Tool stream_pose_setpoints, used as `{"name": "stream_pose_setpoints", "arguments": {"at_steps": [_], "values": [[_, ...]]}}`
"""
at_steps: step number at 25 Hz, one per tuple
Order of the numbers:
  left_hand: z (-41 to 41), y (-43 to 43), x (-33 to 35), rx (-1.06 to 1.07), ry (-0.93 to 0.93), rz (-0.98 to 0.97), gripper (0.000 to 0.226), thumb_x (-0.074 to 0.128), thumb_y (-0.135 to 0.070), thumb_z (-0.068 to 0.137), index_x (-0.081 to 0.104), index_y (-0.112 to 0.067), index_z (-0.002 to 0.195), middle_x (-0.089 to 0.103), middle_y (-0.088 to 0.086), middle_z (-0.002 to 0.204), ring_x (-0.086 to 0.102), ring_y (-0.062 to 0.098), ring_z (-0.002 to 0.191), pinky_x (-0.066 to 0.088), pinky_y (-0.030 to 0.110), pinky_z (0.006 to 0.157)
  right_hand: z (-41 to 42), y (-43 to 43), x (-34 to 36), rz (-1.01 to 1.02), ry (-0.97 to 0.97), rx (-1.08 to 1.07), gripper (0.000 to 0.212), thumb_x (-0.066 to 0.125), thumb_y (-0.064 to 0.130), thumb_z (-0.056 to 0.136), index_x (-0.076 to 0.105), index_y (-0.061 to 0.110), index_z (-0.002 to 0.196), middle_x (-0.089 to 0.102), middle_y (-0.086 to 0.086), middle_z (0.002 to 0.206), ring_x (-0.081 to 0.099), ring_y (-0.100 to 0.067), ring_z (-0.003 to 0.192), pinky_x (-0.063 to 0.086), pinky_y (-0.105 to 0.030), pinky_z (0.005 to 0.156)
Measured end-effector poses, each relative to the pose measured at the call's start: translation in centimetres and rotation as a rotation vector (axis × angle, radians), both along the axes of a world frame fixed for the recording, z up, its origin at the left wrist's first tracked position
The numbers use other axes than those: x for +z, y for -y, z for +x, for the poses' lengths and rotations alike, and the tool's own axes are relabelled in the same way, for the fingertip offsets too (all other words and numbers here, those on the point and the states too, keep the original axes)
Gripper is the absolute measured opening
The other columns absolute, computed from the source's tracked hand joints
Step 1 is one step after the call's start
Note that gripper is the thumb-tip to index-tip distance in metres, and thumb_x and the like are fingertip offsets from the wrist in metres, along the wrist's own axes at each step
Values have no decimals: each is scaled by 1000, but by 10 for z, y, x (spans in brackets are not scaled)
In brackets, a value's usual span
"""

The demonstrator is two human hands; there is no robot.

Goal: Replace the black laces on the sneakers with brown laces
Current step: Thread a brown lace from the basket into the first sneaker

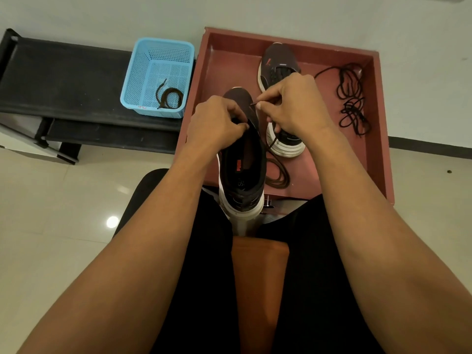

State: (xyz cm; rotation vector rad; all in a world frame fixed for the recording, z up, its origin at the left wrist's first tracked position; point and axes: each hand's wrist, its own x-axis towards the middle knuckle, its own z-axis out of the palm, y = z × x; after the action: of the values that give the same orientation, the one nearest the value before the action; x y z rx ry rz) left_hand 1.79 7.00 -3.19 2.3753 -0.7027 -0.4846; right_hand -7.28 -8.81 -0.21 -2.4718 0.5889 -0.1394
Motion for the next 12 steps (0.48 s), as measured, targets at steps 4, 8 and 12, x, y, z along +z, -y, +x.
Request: {"name": "stream_pose_setpoints", "arguments": {"at_steps": [4, 8, 12], "values": [[-3, 2, -1, 50, -12, 9, 21, 88, -33, 80, 69, -41, 77, 61, -11, 79, 67, 14, 87, 55, 31, 76, 4, -12, -2, -51, -92, 9, 13, 72, 14, 94, 82, 22, 94, 72, 4, 65, 64, -1, 41, 63, -25, 63], [-4, 6, 0, 94, -33, 22, 26, 89, -28, 79, 68, -41, 72, 71, -8, 91, 71, 14, 92, 61, 35, 84, 8, -18, -6, -88, -120, -25, 17, 68, 11, 96, 79, 20, 87, 71, -2, 61, 67, -8, 42, 61, -23, 54], [-6, 9, 1, 127, -48, 34, 16, 88, -29, 82, 75, -38, 78, 71, -10, 88, 71, 13, 92, 61, 33, 84, 11, -18, -10, -118, -150, -52, 17, 69, 12, 95, 80, 22, 86, 72, -7, 68, 71, -16, 50, 65, -30, 65]]}}
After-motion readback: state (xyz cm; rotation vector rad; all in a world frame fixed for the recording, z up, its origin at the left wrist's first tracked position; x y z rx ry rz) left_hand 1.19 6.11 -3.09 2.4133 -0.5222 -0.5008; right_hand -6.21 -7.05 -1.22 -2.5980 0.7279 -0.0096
